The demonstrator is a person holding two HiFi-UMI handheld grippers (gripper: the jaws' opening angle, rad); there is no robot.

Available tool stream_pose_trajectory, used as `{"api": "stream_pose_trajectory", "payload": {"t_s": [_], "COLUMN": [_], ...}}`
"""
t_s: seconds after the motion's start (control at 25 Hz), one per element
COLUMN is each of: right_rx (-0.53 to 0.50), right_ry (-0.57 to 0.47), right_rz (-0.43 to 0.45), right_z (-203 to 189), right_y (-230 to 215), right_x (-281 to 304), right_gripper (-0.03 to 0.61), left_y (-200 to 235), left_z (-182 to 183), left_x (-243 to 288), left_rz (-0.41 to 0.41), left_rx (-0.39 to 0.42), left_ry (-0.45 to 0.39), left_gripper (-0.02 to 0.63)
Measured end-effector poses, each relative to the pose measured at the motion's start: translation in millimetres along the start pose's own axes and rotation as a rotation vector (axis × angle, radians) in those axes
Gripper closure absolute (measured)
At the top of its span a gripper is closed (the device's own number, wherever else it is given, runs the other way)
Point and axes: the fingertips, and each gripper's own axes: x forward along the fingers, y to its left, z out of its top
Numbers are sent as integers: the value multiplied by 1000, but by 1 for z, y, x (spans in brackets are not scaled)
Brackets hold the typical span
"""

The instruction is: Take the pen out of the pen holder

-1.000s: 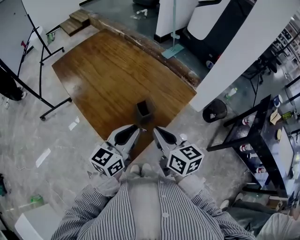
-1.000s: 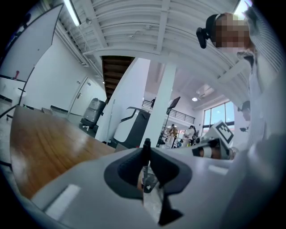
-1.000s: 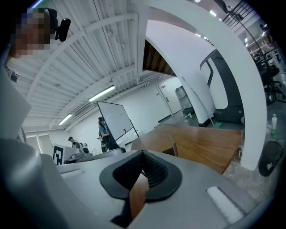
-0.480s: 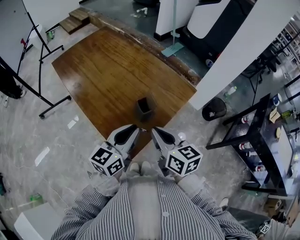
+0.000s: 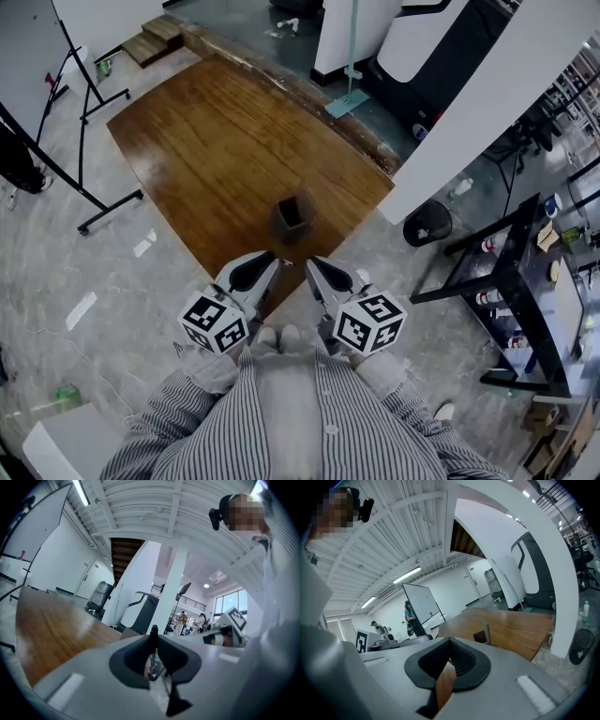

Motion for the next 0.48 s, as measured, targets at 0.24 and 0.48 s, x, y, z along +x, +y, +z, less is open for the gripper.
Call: {"api": "stream_pose_trajectory", "payload": {"t_s": [0.24,0.48], "right_rx": [-2,1], "right_ry": [10,13], "right_rz": [0,0], "right_z": [-4,-7], "right_y": [4,9], "right_x": [-1,-1], "right_gripper": [578,578], "left_y": [-3,-3], "left_z": [0,-3], "left_x": [-4,-8], "left_rz": [-12,-10], "left_rx": [2,46], "left_ry": [-2,24], "left_gripper": [563,563]}}
